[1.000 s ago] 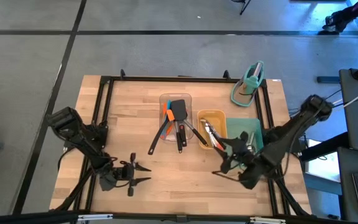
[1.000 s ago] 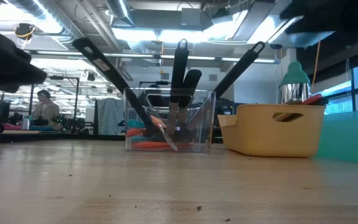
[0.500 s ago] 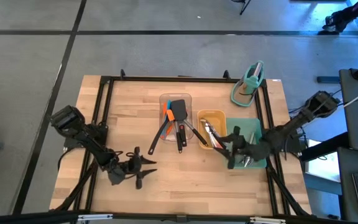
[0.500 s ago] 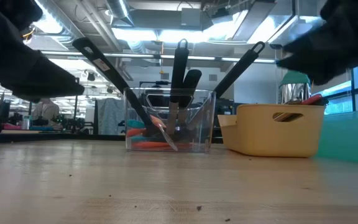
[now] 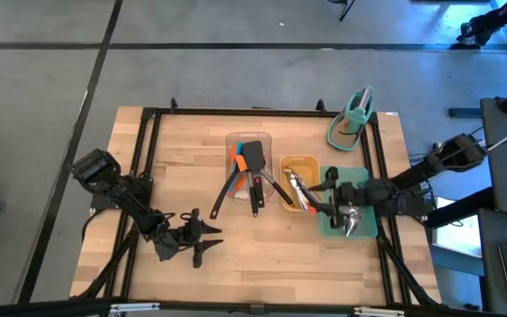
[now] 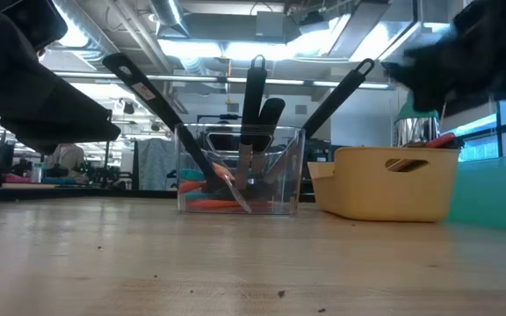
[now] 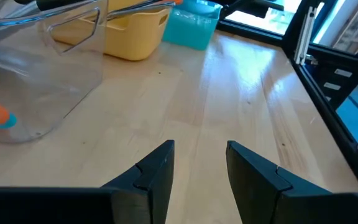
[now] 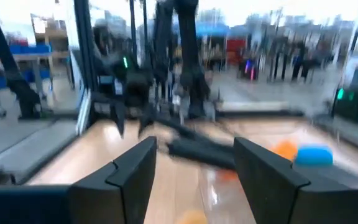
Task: Pick & Place Kitchen Items
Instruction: Return to Home Position
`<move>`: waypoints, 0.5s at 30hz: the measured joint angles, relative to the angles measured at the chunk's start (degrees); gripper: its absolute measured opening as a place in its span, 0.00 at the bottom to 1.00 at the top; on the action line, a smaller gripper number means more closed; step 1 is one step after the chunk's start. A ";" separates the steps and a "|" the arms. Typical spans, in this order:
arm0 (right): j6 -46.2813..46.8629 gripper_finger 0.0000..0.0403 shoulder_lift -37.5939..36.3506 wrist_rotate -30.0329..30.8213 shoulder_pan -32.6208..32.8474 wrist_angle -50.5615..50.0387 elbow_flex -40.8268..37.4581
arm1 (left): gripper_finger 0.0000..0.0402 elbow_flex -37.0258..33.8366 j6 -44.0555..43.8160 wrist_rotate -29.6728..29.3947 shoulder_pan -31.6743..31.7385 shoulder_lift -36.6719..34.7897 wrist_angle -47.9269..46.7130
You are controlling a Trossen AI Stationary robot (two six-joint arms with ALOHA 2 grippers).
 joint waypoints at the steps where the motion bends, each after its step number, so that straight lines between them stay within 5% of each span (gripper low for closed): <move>1: 1.35 0.54 0.00 -2.48 -2.44 -1.60 0.03 | 0.35 0.00 -0.03 0.02 0.00 0.00 -0.07; 5: 5.66 0.54 0.02 -9.90 -11.56 -7.40 0.00 | 0.35 0.00 -0.27 0.83 0.00 0.00 -0.05; 10: 8.39 0.54 0.07 -5.24 -15.89 -11.52 0.00 | 0.35 0.00 -3.11 3.11 0.00 0.00 -0.05; 15: 3.43 0.54 -2.83 -7.52 -15.97 -8.07 0.00 | 0.35 0.00 -3.96 4.43 -0.02 0.00 -0.61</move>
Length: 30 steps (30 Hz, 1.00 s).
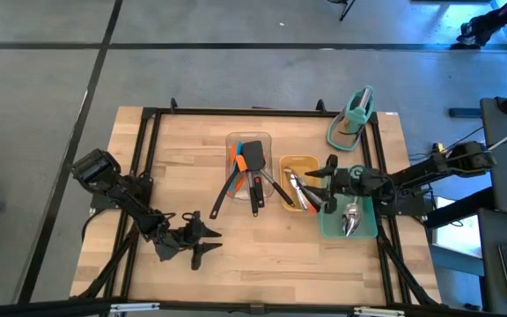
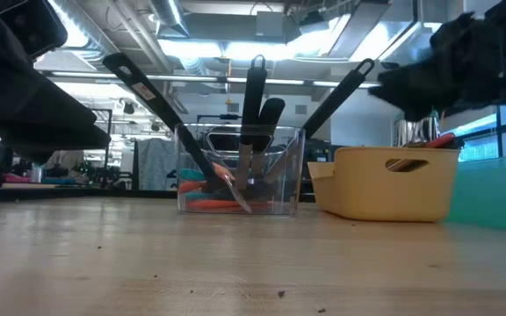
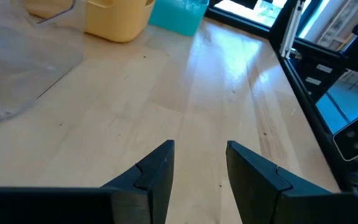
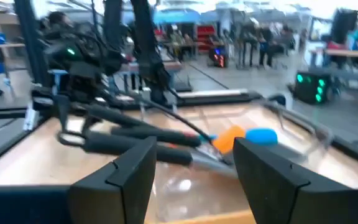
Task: Pick & Place Kitchen Items
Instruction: Return to Home Position
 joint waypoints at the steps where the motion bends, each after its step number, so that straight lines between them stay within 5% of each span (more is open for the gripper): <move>1: -0.84 0.54 -1.37 -0.74 -0.02 -0.46 0.00 | 0.35 0.00 -0.18 0.02 0.00 0.00 -0.08; 9: 1.31 0.54 -16.87 -1.31 0.01 -21.37 0.04 | 0.35 0.00 -3.00 0.02 0.02 0.00 -0.05; 17: 10.12 0.54 -32.06 6.65 1.62 -47.96 0.03 | 0.35 0.00 -3.91 0.02 -0.22 0.00 -0.07; 30: 6.52 0.54 -47.71 22.48 15.01 -57.43 0.04 | 0.35 0.00 -4.02 0.00 -0.22 0.00 -0.14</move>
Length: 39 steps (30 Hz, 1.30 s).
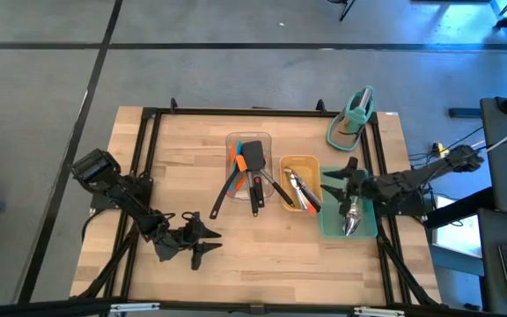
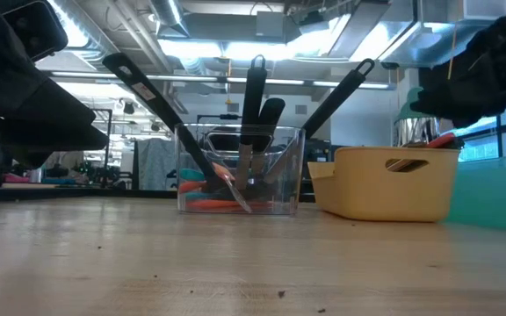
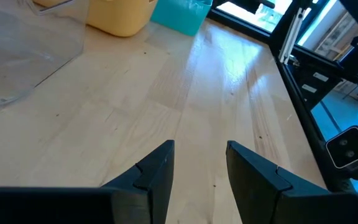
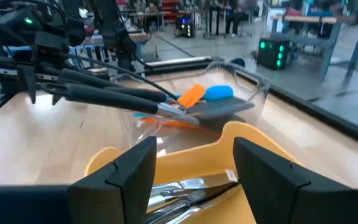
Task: Pick & Place Kitchen Items
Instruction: Return to Home Position
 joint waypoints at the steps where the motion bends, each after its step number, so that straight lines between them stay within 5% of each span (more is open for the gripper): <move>1: -0.77 0.54 -0.88 1.13 1.19 -0.32 0.00 | 0.35 0.00 0.00 0.01 0.00 0.00 0.00; 7: -7.57 0.54 -7.09 -1.23 7.11 -1.83 0.00 | 0.35 0.00 0.00 -0.15 0.02 0.00 -0.02; 16: -14.44 0.54 -15.38 -1.64 7.61 -1.72 0.11 | 0.35 0.00 0.03 -1.64 0.02 0.00 -0.02; 26: -12.48 0.54 -15.27 -14.86 0.79 -2.22 0.11 | 0.35 0.00 5.49 -6.98 0.13 0.00 0.00; 33: -10.71 0.54 -14.42 -16.36 -2.29 -2.54 0.07 | 0.35 -1.56 12.57 -1.17 4.10 0.02 0.09; 39: -9.46 0.54 -12.43 -16.36 -3.19 -2.50 0.07 | 0.35 -5.74 16.49 13.86 13.22 0.11 6.11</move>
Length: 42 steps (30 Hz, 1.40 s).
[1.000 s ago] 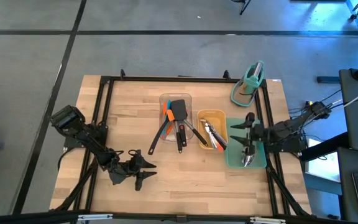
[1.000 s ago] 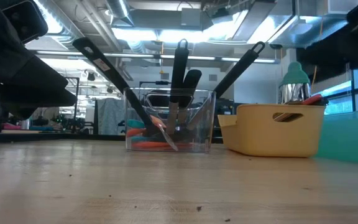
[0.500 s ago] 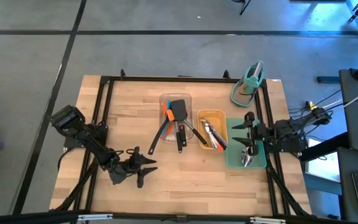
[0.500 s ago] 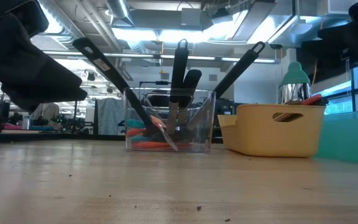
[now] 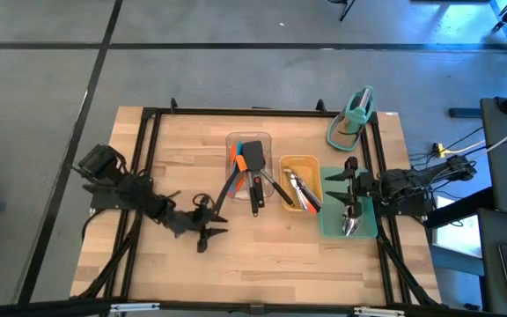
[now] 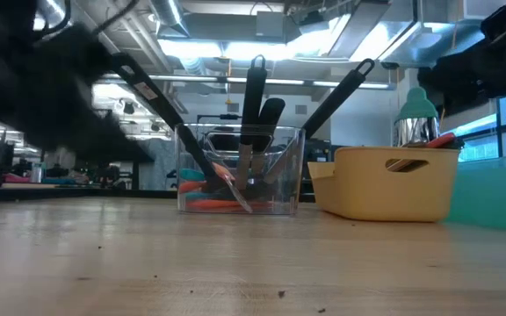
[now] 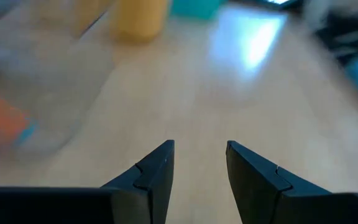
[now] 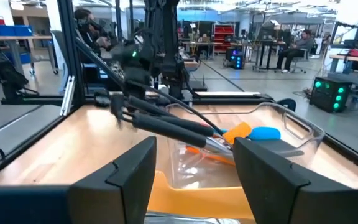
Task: Pick & Place Kitchen Items
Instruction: Return to Home Position
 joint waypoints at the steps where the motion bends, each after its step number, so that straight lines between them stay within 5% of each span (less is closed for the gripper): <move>1: -0.06 0.54 0.20 0.01 -0.10 -0.02 0.00 | 0.35 -0.54 2.81 3.25 1.07 -0.08 4.24; 6: -2.32 0.54 0.82 0.06 -0.54 0.13 -0.02 | 0.35 -2.30 16.62 17.98 3.38 -2.88 26.36; 9: -2.38 0.54 0.92 0.05 -0.54 0.12 -0.02 | 0.35 -2.37 20.82 21.45 3.24 -6.25 30.46; 21: -2.38 0.54 0.92 0.13 -0.54 0.11 -0.02 | 0.35 -2.41 23.17 25.02 10.53 -27.39 3.11; 27: -2.39 0.54 0.90 0.20 -0.54 0.12 -0.02 | 0.35 -2.43 22.63 30.20 15.37 -33.30 -6.37; 32: -2.40 0.54 0.90 0.17 -0.54 0.13 -0.02 | 0.35 -2.47 23.42 27.83 16.16 -37.43 -14.57; 36: -2.39 0.54 0.90 0.17 -0.54 0.13 -0.02 | 0.35 -7.00 23.30 21.08 16.14 -41.55 -13.37; 42: -2.40 0.54 0.90 0.15 -0.54 0.18 -0.02 | 0.35 -17.95 20.25 18.59 16.22 -48.38 -5.53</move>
